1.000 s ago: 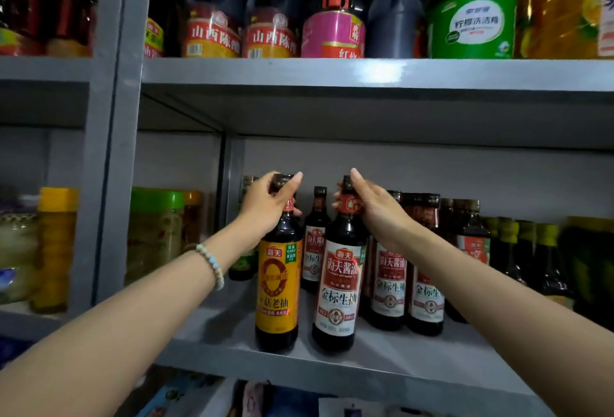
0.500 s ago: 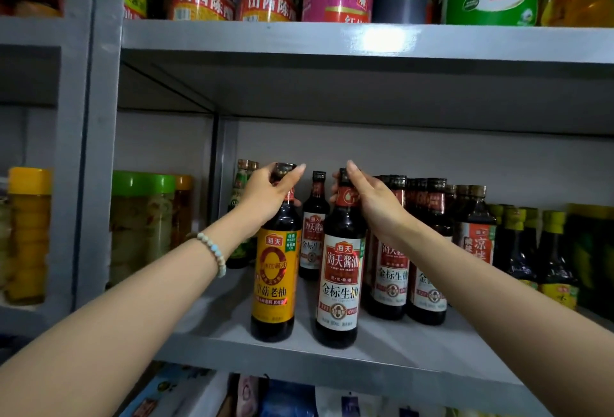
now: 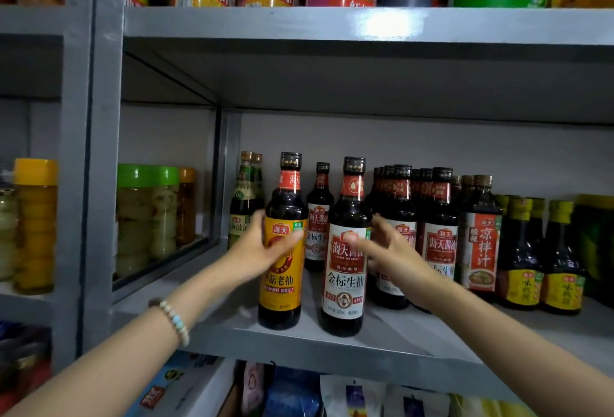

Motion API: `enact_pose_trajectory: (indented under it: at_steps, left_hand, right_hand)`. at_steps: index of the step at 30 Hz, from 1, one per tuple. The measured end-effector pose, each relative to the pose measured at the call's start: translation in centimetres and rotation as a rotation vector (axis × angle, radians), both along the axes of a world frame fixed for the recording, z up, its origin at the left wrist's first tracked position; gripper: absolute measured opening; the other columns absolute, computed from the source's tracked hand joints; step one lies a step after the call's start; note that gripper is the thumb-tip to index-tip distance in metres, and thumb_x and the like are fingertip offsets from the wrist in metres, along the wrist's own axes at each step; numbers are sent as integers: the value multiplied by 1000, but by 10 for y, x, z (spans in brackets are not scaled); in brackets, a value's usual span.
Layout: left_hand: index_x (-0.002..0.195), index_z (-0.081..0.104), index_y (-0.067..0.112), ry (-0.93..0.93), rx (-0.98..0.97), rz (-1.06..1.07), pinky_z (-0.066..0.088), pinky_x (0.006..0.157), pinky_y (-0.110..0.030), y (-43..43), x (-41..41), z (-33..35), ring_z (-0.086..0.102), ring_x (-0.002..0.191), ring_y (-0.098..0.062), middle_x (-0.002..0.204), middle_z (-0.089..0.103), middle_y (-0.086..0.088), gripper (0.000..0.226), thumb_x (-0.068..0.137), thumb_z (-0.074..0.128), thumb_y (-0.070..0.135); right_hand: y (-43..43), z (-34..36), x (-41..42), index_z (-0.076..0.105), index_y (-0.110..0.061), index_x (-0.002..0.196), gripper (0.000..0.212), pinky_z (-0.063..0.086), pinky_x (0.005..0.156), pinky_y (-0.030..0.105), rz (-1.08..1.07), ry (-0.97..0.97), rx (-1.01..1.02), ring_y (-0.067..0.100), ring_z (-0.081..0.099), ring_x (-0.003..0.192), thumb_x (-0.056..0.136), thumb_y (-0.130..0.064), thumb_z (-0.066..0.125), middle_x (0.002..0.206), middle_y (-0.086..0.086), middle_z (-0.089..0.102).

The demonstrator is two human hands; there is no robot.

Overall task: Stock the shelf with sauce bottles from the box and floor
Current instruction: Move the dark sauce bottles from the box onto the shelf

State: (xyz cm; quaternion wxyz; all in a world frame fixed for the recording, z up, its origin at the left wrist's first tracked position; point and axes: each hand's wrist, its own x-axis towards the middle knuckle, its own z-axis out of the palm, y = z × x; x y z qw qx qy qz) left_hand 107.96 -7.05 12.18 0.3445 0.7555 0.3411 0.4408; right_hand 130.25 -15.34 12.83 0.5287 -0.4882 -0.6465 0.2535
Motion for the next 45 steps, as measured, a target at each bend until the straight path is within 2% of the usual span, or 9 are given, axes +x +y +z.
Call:
enact_pose_trajectory:
  at_steps: [2,4,8,10,14,18,20,36,45]
  left_hand:
    - [139,25,34,82,2,-18,45,83,-25,6,-5,-14,54,103,-6,129,52,7,101,54,73,61]
    - [134,32,36,82,-5,-35,47,79,-21,12,-7,-20,57,99,0,119,56,14,100,49,78,59]
    - [109,36,55,62,2,-65,44,64,-10,21,-6,-21,57,88,9,101,56,26,81,41,79,64]
    - [112,35,51,59,15,-45,42,64,-10,28,-4,-21,54,88,9,99,54,27,84,41,77,65]
    - [123,41,37,73,26,22,45,74,-18,50,1,-19,56,97,-6,110,57,15,80,55,78,54]
    - [136,36,26,35,0,120,42,87,-31,79,7,-19,53,116,-18,131,54,1,83,67,80,39]
    - [137,35,24,34,-33,130,42,90,-33,91,11,-18,50,122,-22,135,51,-2,83,68,79,37]
    - [135,37,28,45,-65,21,38,84,-28,129,22,-18,49,121,-19,135,51,0,73,73,75,37]
    - [138,33,27,7,-47,-7,39,91,-31,138,25,-21,46,126,-21,138,49,-1,74,77,73,33]
  right_hand:
    - [0,-16,5,33,-38,119,66,47,57,4,39,-18,-35,-19,60,79,70,-35,77,102,-26,53]
    - [3,-28,5,39,-34,119,68,48,58,5,36,-18,-41,-15,63,84,66,-26,81,102,-17,62]
    - [12,-32,2,45,-39,113,62,49,60,6,-7,-47,-34,-11,64,88,66,-26,84,104,-15,66]
    - [20,-30,0,45,-41,113,61,50,60,8,-26,-70,-35,-10,64,88,67,-29,83,105,-16,66]
    - [43,-31,-4,44,-35,113,58,51,64,12,-54,-31,-32,-4,64,89,70,-25,81,108,-14,63]
    - [72,-29,-6,41,-23,125,66,50,88,30,-81,-3,-86,10,59,102,72,-22,80,115,-9,58]
    - [86,-28,-6,40,-20,130,71,48,91,33,-99,11,-102,14,57,106,72,-20,80,121,-3,58]
    - [138,-31,-6,36,-14,138,74,41,105,47,-109,62,-118,26,52,123,76,-16,76,135,8,52]
    - [154,-37,-6,38,-13,136,73,45,101,40,-109,104,-84,24,54,120,75,-14,77,133,7,54]
